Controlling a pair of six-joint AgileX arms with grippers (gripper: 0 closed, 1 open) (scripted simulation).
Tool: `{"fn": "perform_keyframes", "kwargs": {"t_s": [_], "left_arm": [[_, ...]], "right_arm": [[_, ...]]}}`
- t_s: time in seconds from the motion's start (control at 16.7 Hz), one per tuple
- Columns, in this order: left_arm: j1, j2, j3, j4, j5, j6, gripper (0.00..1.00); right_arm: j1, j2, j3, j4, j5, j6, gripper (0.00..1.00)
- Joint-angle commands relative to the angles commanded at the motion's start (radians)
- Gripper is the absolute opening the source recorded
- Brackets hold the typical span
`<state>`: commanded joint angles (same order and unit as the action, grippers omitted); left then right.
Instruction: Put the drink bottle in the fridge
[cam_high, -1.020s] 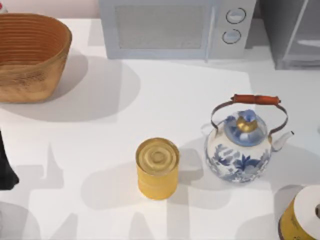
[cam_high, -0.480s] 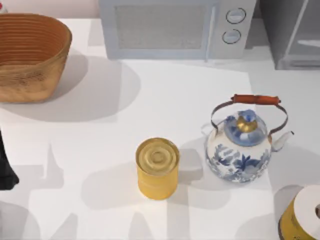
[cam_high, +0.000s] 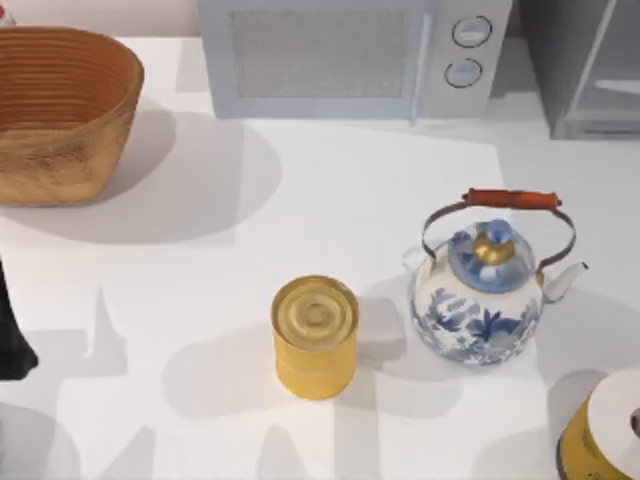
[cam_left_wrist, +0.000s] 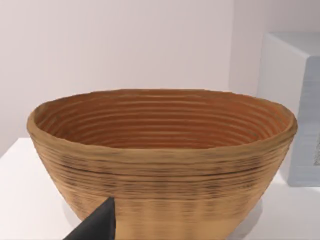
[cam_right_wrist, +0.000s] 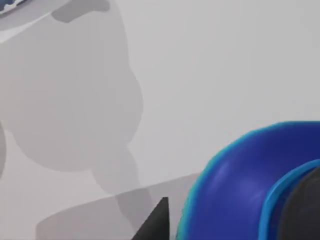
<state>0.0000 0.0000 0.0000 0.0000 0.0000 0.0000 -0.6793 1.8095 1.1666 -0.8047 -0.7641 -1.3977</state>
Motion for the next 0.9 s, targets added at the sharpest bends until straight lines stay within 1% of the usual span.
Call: {"fn": "perform_keyframes", "kwargs": {"t_s": [0.06, 0.12, 0.24, 0.42, 0.66, 0.9], "left_arm": [[0.000, 0.000, 0.000, 0.000, 0.000, 0.000, 1.00], [0.000, 0.000, 0.000, 0.000, 0.000, 0.000, 1.00], [0.000, 0.000, 0.000, 0.000, 0.000, 0.000, 1.00], [0.000, 0.000, 0.000, 0.000, 0.000, 0.000, 1.00], [0.000, 0.000, 0.000, 0.000, 0.000, 0.000, 1.00], [0.000, 0.000, 0.000, 0.000, 0.000, 0.000, 1.00]], "right_arm": [[0.000, 0.000, 0.000, 0.000, 0.000, 0.000, 0.01], [0.135, -0.049, -0.085, -0.012, 0.001, 0.003, 0.01], [0.143, -0.056, -0.091, -0.002, 0.005, 0.013, 0.01], [0.206, -0.130, -0.144, 0.080, 0.037, 0.092, 0.01], [0.349, -0.377, -0.283, 0.269, 0.119, 0.296, 0.01], [0.488, -0.758, -0.474, 0.477, 0.249, 0.568, 0.01]]}}
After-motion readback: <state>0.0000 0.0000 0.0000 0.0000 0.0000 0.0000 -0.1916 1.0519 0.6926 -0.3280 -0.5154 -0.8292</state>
